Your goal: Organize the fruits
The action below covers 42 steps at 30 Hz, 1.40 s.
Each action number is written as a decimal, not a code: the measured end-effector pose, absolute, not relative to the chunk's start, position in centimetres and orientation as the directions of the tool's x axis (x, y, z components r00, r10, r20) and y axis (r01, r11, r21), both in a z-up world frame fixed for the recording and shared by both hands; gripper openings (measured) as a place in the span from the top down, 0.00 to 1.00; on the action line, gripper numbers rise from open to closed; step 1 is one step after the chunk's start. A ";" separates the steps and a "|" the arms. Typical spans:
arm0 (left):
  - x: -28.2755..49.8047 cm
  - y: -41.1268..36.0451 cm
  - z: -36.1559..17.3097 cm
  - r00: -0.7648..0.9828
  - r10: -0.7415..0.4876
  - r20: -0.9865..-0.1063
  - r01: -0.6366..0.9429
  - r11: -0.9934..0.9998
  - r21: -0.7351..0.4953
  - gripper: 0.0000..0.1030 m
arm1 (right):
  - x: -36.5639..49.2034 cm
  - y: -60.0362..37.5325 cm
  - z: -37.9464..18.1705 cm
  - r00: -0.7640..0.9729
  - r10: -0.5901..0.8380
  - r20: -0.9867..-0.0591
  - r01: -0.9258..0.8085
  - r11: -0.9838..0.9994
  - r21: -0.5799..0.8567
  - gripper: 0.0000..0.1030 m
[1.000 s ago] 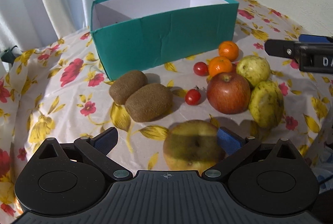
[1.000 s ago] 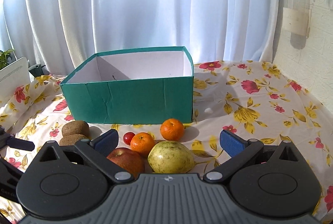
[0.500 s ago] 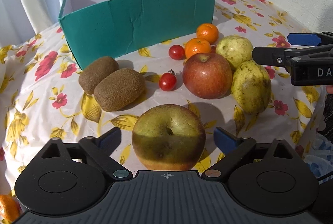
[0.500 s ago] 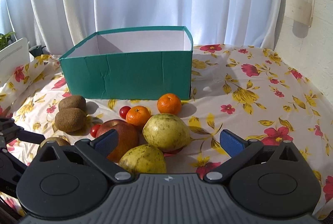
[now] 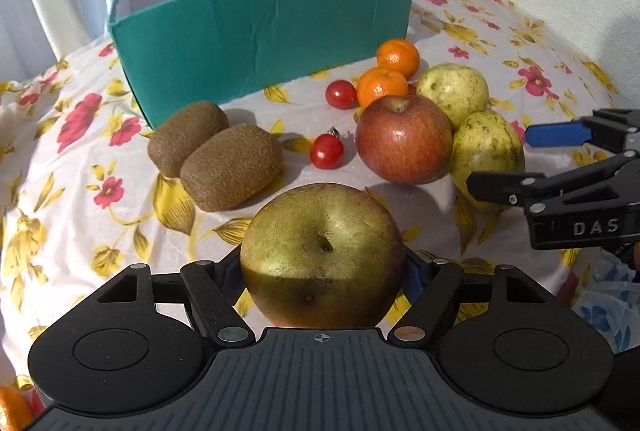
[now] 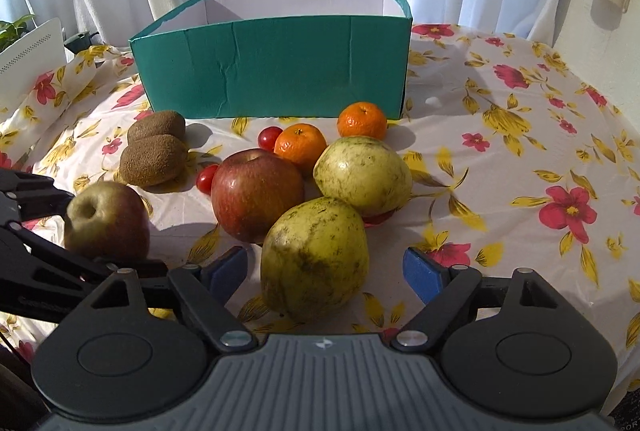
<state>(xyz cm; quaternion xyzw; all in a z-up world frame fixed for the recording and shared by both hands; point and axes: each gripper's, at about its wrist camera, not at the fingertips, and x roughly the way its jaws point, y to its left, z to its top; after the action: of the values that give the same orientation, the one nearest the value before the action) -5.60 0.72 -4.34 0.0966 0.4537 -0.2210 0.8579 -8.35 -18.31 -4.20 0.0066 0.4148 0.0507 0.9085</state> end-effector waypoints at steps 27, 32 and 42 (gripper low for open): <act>7.0 -1.2 7.3 0.761 -0.084 -0.643 0.166 0.984 0.068 0.24 | -8.4 -19.3 -1.5 0.724 0.097 -0.683 -0.058 0.995 0.080 0.40; 11.0 -2.1 5.4 0.741 -0.046 -0.669 0.126 0.989 0.072 0.24 | -7.9 -20.1 -0.1 0.763 0.088 -0.641 -0.043 0.995 0.085 0.40; 15.1 -3.2 0.4 0.645 -0.019 -0.764 0.105 0.992 0.064 0.24 | -6.3 -21.1 1.1 0.804 0.073 -0.590 -0.020 0.995 0.095 0.40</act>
<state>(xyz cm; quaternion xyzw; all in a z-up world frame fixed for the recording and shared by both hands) 15.06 -3.18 0.43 0.0513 0.4201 -0.0341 0.9054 -6.27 -21.12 1.15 0.0421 0.3123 0.0246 0.9487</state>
